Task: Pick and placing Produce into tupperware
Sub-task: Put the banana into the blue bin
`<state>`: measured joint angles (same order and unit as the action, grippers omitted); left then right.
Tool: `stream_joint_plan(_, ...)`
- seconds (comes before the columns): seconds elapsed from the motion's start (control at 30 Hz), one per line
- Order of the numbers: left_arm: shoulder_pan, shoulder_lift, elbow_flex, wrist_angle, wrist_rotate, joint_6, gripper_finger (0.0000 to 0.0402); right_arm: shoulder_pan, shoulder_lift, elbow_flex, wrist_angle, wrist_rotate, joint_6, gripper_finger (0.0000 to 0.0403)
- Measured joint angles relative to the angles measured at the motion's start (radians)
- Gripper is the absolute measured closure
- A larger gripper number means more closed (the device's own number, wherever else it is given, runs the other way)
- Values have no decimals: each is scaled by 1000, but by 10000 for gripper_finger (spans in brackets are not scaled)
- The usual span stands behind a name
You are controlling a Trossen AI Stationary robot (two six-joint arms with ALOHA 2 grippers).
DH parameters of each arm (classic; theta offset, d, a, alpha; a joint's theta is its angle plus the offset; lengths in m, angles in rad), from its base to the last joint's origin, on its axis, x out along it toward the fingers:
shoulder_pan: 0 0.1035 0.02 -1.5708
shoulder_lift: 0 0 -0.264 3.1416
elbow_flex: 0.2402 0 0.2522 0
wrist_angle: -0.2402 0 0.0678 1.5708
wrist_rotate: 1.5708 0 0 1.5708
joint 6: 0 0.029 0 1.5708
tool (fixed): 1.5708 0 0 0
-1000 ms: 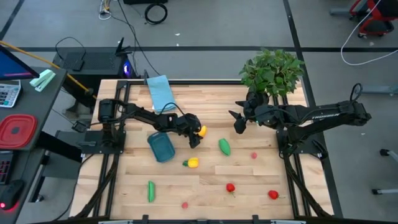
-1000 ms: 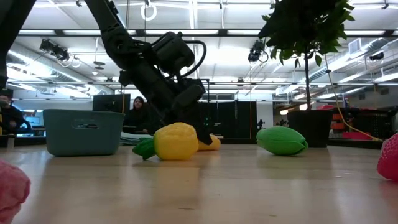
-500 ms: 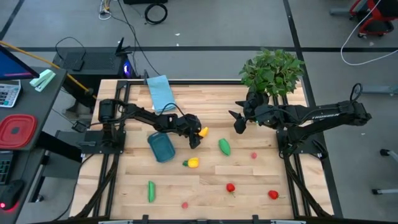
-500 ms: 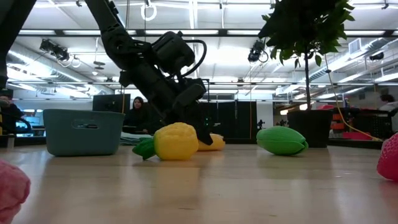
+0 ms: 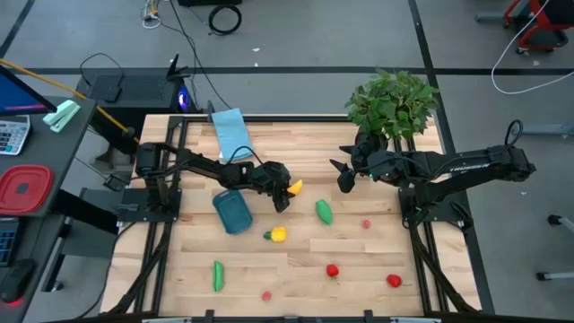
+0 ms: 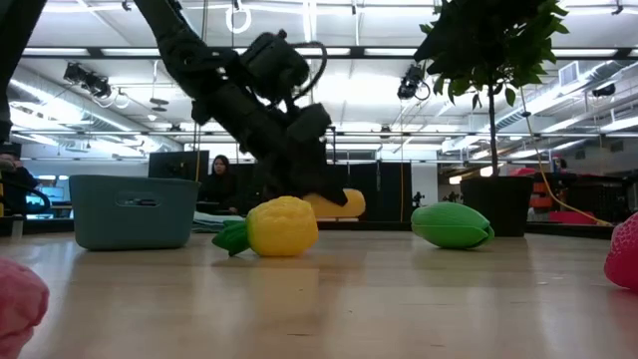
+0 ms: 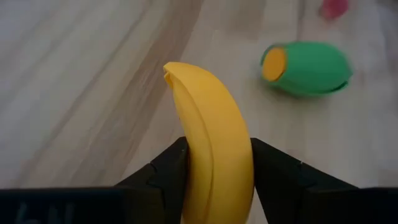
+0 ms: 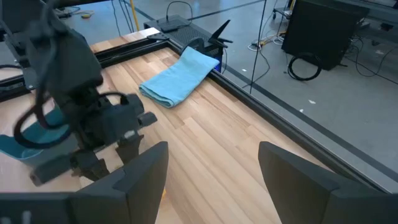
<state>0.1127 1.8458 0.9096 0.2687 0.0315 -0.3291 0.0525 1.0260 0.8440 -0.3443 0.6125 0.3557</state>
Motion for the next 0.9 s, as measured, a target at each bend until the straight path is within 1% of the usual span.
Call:
stream_joint_plan(0.13,4,-87,0,-80,0,0,247,0,0,0,-3,0,0,143)
stream_joint_plan(0.23,4,-169,0,-203,0,0,251,0,0,0,-5,0,0,143)
stream_joint_plan(0.43,-1,-352,0,-529,-1,-1,233,0,0,0,-11,0,5,143)
stream_joint_plan(0.57,-21,-457,0,-724,-1,-39,241,0,0,-1,-21,0,11,143)
stream_joint_plan(0.7,-51,-526,0,-854,-2,-93,248,0,0,-1,-35,-1,27,143)
stream_joint_plan(0.9,-115,-569,0,-971,-8,-194,234,2,3,-1,-88,-7,78,143)
